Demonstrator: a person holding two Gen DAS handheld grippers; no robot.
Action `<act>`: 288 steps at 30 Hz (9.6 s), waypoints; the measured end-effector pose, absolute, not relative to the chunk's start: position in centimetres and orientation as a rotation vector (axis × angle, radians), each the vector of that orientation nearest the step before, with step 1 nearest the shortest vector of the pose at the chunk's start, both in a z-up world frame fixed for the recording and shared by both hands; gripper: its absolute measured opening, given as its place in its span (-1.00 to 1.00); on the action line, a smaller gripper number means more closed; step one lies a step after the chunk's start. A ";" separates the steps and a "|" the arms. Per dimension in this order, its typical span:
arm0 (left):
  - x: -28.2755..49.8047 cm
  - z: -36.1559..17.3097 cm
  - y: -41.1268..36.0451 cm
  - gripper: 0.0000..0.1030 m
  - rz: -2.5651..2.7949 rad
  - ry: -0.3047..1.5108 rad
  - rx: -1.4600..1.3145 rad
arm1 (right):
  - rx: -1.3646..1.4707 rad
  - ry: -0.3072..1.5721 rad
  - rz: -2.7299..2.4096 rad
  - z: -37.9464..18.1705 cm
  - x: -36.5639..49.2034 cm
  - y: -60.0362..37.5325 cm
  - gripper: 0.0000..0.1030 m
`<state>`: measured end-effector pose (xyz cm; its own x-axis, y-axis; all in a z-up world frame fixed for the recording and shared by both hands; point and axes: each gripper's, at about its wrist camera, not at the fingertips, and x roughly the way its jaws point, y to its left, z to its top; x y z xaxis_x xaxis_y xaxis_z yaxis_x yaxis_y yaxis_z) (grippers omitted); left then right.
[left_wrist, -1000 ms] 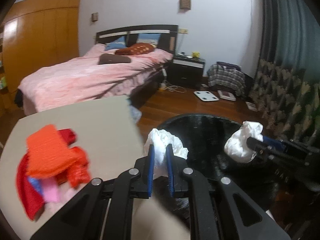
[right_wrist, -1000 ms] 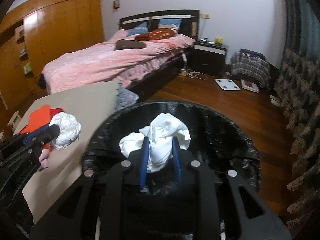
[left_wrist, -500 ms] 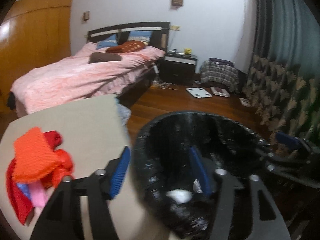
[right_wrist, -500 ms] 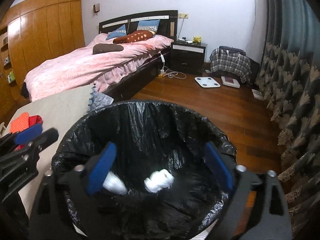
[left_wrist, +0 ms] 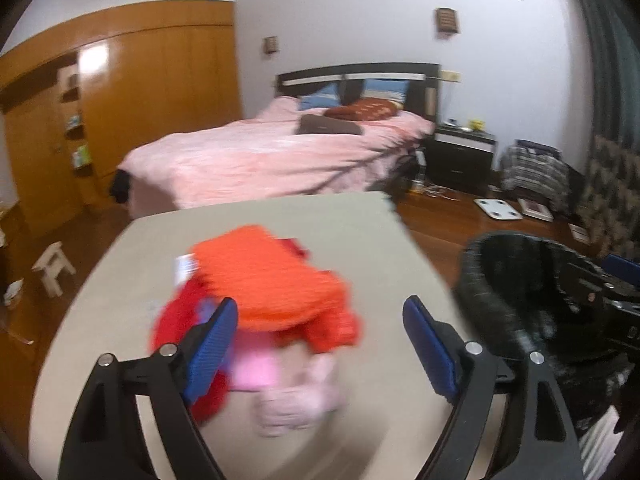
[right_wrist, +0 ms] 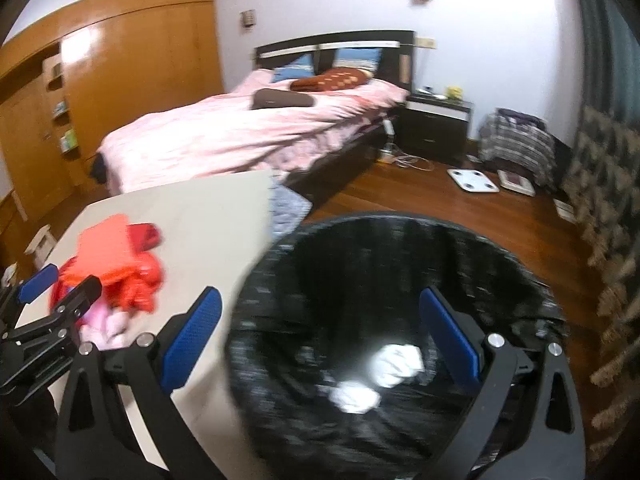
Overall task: Collect trash
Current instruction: 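Grasp the pink sock with the right tool while the left tool grasps the red cloth, then move both tools over the bin and release the pink sock and red cloth, then grasp the orange mesh net with the right tool while the left tool grasps the blue bag, then carry the orange net and blue bag over the bin and release both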
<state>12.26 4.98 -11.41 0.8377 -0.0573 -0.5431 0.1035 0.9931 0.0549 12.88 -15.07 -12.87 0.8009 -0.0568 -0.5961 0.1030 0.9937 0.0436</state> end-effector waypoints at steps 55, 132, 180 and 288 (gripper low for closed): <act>12.1 -16.0 16.9 0.52 0.113 0.631 0.029 | -0.047 0.828 0.300 -18.9 16.4 1.4 -0.24; 11.5 -6.5 -5.0 -0.91 -0.477 0.487 0.041 | 0.103 0.608 -0.138 -10.1 11.1 -20.9 -0.24; 12.6 -11.5 12.8 0.79 0.053 0.553 0.062 | 0.033 0.642 0.041 -13.2 14.8 -10.3 0.89; 11.5 -8.8 10.3 -0.96 -0.044 0.530 0.058 | 0.067 0.605 0.308 -9.1 15.6 -6.0 -0.76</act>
<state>11.53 10.35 -8.77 0.8618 -0.0266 -0.5066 0.0566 0.9974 0.0439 15.65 -5.98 -9.14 0.7782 0.3045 -0.5493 -0.2655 0.9521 0.1516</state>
